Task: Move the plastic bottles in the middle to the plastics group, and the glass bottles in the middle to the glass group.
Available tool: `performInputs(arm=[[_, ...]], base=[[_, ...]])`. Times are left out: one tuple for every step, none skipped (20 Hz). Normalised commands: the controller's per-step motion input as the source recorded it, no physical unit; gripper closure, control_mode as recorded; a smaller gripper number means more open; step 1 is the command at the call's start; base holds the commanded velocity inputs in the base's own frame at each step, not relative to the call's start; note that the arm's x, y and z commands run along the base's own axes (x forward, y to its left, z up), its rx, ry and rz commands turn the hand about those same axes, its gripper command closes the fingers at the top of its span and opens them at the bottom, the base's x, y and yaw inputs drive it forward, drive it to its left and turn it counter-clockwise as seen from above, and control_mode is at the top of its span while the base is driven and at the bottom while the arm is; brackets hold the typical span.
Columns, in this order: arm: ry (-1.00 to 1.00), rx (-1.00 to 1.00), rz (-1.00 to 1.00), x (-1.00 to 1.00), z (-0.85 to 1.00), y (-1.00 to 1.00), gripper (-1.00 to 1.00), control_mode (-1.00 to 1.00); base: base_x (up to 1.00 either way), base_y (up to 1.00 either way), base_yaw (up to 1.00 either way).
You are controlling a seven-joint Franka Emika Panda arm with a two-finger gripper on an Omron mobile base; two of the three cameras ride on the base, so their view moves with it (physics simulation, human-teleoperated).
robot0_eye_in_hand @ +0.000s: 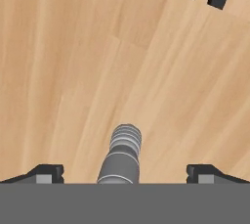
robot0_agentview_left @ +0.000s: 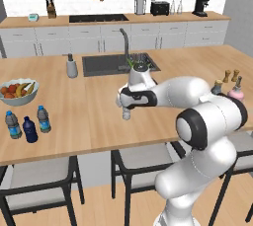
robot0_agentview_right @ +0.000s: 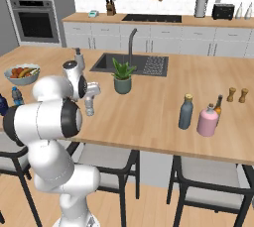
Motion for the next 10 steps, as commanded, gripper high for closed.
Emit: performInputs(arm=[[-0.01, 0.00, -0.01, 0.34, 0.00, 0.00, -1.00, -1.00], [-0.01, 0.00, -0.02, 0.33, 0.00, 0.00, -1.00, -1.00], [0.00, 0.00, -0.02, 0.29, 0.00, 0.00, -1.00, -1.00], [0.00, 0.01, -0.01, 0.23, 0.00, 0.00, -1.00, -1.00], [0.00, 0.00, 0.00, 0.09, 0.00, 0.00, -1.00, -1.00], [0.00, 0.00, 0.00, 0.09, 0.00, 0.01, -1.00, -1.00], [0.00, 0.00, 0.00, 0.11, 0.00, 0.00, -1.00, -1.00], [0.00, 0.00, 0.00, 0.12, 0.00, 0.00, -1.00, -1.00], [0.00, 0.01, 0.00, 0.09, 0.00, 0.04, -1.00, -1.00], [0.00, 0.01, 0.00, 0.03, -0.01, 0.11, -1.00, -1.00]], base=[[0.00, 0.00, 0.00], [0.00, 0.00, 0.00], [0.00, 0.00, 0.00], [0.00, 0.00, 0.00], [0.00, 0.00, 0.00], [0.00, 0.00, 0.00], [0.00, 0.00, 0.00], [0.00, 0.00, 0.00], [0.00, 0.00, 0.00], [0.00, 0.00, 0.00]])
